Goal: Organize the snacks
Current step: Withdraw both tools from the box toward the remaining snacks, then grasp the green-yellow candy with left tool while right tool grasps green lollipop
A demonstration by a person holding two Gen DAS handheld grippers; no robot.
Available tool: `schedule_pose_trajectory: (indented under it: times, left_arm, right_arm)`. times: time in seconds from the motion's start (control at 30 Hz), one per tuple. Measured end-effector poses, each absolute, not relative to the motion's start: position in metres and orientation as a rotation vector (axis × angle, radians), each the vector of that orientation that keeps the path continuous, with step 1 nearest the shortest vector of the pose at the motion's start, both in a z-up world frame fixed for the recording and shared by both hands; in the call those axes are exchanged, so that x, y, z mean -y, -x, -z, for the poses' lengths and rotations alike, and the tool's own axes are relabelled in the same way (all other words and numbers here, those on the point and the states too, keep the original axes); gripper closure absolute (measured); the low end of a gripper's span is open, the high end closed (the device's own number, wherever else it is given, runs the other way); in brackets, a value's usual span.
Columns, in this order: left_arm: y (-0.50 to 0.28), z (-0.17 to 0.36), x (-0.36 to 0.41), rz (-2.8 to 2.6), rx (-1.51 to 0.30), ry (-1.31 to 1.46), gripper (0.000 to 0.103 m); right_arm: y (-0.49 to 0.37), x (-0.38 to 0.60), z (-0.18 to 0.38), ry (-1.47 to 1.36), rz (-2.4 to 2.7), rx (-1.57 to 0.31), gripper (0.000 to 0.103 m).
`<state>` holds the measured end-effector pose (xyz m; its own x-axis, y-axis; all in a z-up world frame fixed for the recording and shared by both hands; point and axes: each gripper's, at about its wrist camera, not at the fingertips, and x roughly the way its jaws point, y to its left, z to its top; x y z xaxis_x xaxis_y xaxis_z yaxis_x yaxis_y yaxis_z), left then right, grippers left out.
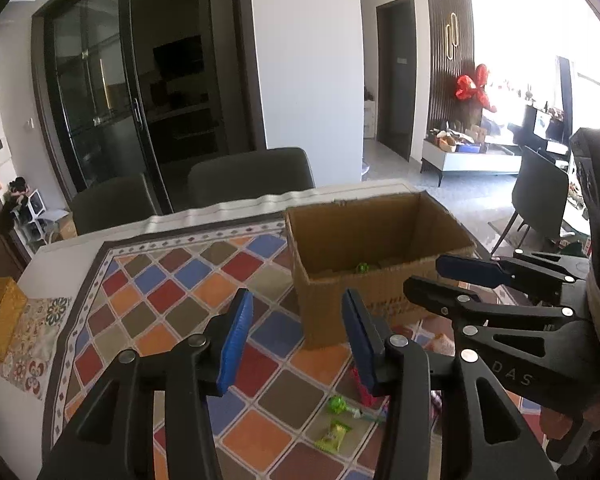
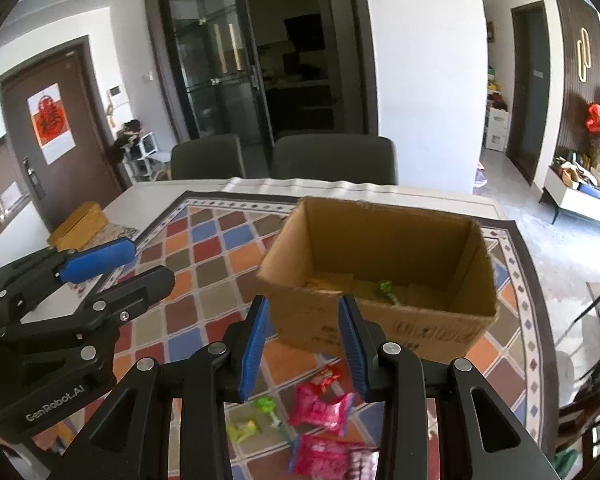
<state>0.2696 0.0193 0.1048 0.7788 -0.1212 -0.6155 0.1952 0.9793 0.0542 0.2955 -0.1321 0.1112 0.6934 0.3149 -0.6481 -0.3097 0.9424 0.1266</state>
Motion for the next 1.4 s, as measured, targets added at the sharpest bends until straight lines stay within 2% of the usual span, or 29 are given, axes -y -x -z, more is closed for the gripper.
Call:
schedule_pose_trajectory:
  times: [0.6, 1.27, 1.4]
  left_arm:
    - [-0.228, -0.008, -0.025, 0.237, -0.815, -0.114, 0.057]
    - [-0.260, 0.088, -0.011, 0.357, -1.069, -0.121, 0.058]
    - [-0.267, 0.098, -0.009, 0.352, -1.084, -0.130, 0.063]
  right_arm:
    - [-0.262, 0.116, -0.031, 0.037, -0.412, -0.864, 0.066]
    - [-0.262, 0.119, 0.048, 0.113, -0.377, -1.070, 0.066]
    - [-0.267, 0.118, 0.053, 0.112, -0.374, -1.089, 0.066]
